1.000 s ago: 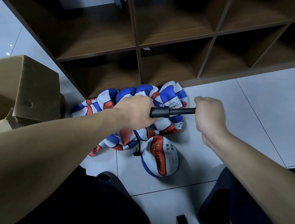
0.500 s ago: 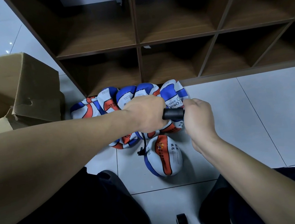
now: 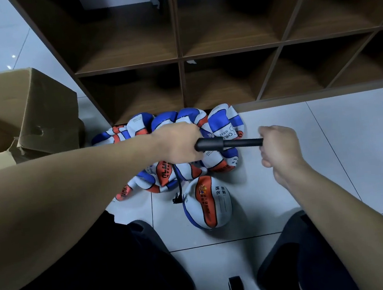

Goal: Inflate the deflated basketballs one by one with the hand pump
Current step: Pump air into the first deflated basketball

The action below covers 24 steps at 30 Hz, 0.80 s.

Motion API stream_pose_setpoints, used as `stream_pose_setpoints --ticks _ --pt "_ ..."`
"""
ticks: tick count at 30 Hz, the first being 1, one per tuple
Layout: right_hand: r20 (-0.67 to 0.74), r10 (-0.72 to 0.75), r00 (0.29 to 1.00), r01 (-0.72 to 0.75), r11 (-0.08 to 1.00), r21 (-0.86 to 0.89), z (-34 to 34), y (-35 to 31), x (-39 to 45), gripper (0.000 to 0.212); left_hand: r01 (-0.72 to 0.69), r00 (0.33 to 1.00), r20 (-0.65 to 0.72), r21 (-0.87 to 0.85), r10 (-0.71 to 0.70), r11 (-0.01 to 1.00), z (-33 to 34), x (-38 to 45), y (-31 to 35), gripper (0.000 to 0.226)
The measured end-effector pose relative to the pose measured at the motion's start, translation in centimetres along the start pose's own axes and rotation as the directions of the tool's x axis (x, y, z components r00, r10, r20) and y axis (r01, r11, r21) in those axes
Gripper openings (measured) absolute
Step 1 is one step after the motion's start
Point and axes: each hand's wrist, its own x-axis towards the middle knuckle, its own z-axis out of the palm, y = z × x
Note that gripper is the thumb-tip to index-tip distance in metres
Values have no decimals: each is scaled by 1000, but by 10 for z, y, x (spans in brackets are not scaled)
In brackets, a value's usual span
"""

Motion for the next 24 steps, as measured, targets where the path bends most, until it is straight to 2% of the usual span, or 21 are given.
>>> stream_pose_setpoints --ticks 2,6,9,12,17,22,24 --pt "-17 25 1000 -25 1000 10 -8 0 7 29 24 999 37 -1 -24 1000 -3 -2 -13 24" --pt "45 11 999 -11 1000 -3 -1 6 3 23 50 998 29 42 -51 998 -3 -5 -13 24" --pt "14 -43 999 43 999 -34 13 12 -1 37 39 999 -7 74 -39 996 -2 -6 -3 25" --pt "16 -4 1000 4 1000 -8 23 14 -13 43 43 999 -18 113 -41 993 -1 -7 7 19" --pt "53 -35 998 36 999 -22 31 17 -24 60 42 999 -32 125 -38 991 0 -7 17 17" --pt "64 -56 996 56 998 -8 37 18 -27 51 25 999 -44 94 -21 995 3 -7 26 16" --pt "64 -78 995 78 997 7 40 17 -28 32 14 999 -53 82 -9 997 2 -6 29 17"
